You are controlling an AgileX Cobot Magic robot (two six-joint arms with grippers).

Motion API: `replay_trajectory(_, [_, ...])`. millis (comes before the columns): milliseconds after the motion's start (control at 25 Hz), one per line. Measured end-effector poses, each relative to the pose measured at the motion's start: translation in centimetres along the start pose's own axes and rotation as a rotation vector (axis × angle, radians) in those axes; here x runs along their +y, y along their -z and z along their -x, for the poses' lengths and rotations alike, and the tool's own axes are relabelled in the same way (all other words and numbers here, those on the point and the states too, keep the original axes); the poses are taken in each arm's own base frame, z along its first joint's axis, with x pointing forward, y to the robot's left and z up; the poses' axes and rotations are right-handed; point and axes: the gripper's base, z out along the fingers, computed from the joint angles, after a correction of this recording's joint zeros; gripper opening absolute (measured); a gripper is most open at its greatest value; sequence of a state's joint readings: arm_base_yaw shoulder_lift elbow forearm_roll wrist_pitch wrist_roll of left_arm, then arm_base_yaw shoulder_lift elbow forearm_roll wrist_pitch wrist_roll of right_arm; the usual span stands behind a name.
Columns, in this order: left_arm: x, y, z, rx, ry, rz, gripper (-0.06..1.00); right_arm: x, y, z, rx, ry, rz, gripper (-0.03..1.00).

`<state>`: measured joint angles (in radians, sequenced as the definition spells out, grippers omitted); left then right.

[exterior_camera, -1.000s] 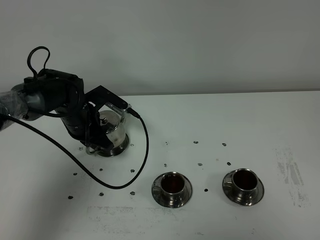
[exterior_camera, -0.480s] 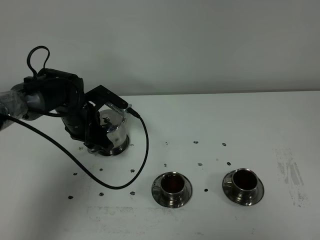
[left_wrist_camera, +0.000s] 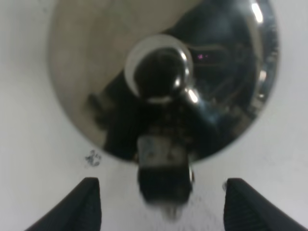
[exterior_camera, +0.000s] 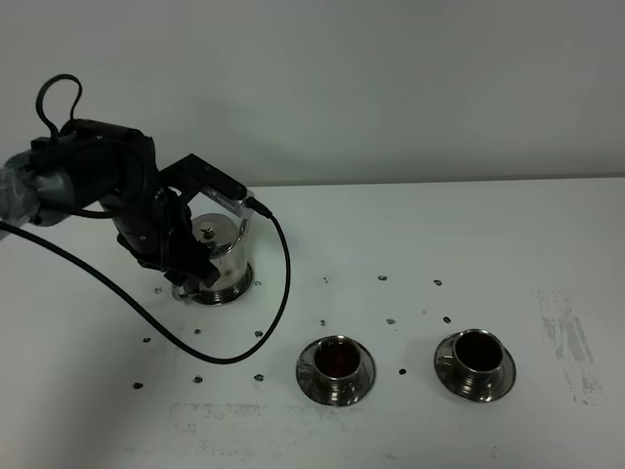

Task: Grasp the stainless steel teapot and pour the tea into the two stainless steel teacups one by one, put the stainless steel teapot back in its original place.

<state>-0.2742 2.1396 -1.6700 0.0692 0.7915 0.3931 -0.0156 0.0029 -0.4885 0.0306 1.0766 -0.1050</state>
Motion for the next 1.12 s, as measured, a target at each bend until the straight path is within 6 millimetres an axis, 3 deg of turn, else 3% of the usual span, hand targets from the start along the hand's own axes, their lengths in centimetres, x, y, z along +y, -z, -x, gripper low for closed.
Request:
replay_trajectory(320, [0.1, 8.3, 0.0, -0.133, 0.001, 0.057, 0.61, 0.0, 0.0, 0.0, 0.000, 0.000, 0.000, 0.45])
replay_trajectory(640, [0.6, 12.0, -1.1, -0.173, 0.048, 0.061, 0.61, 0.0, 0.0, 0.0, 0.000, 0.000, 0.000, 0.45])
replay_trajectory(840, [0.7, 17.3, -4.5, -0.273, 0.175, 0.069, 0.61, 0.0, 0.0, 0.0, 0.000, 0.000, 0.000, 0.45])
replay_trajectory(960, [0.4, 20.2, -8.3, -0.356, 0.274, 0.059, 0.61, 0.0, 0.0, 0.0, 0.000, 0.000, 0.000, 0.45])
replay_trajectory(1120, [-0.2, 21.9, -14.6, -0.357, 0.406, 0.057, 0.61, 0.0, 0.0, 0.0, 0.000, 0.000, 0.000, 0.45])
